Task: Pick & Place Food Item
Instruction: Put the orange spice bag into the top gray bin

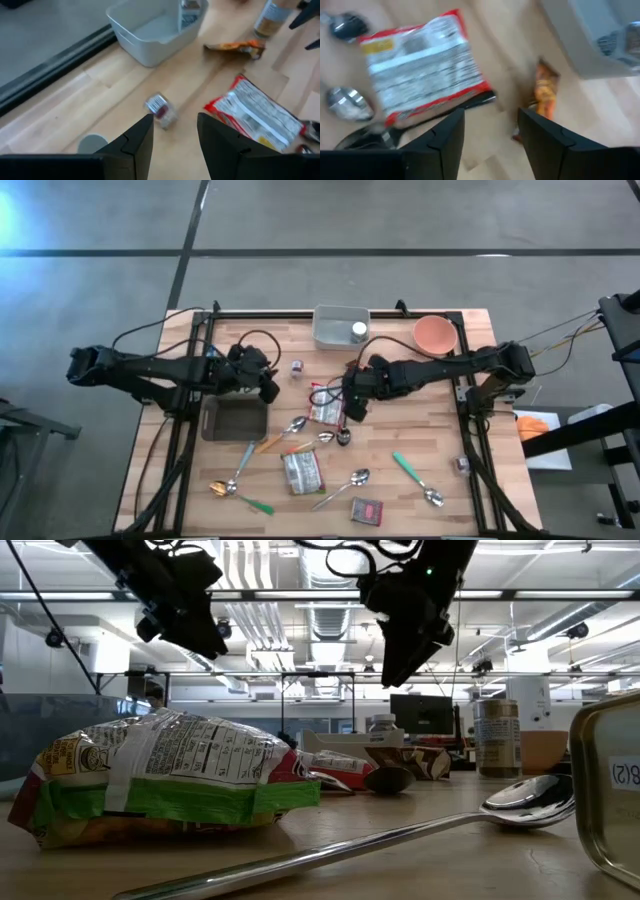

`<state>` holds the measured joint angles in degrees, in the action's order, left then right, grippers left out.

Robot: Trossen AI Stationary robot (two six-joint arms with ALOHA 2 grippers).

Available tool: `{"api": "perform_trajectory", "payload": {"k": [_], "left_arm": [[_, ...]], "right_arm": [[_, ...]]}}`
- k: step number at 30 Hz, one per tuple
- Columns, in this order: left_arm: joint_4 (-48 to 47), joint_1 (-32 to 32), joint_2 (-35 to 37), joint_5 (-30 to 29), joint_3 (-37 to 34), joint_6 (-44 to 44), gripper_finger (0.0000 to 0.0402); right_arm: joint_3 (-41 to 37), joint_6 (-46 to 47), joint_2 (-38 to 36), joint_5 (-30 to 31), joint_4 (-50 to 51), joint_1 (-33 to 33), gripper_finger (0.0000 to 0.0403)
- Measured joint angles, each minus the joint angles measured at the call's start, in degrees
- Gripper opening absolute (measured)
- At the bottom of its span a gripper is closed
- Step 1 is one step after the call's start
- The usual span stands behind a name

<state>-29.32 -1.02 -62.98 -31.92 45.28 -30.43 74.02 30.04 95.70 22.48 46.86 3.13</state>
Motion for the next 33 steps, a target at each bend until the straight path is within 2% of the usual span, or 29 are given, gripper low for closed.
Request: {"api": "perform_trajectory", "payload": {"k": [7, 14, 26, 33], "left_arm": [[0.7, 1.8, 2.1, 0.0, -1.9, 2.6, 0.0157], [3.4, 3.7, 6.3, 0.0, -4.9, 5.4, 0.0157], [3.5, 4.2, 8.9, 0.5, -5.2, 7.7, 0.0157], [3.4, 4.2, 8.9, 0.7, -5.2, 7.9, 0.0157]], "right_arm": [[0.2, -0.9, 0.8, -0.1, 3.1, -6.2, 0.0169], [0.4, -4.6, 3.2, -2.3, 2.6, -9.0, 0.0174], [0.6, -7.5, 8.7, -3.0, 2.4, -11.3, 0.0271], [0.6, -7.6, 12.2, 1.6, 3.3, -11.3, 0.0280]]}}
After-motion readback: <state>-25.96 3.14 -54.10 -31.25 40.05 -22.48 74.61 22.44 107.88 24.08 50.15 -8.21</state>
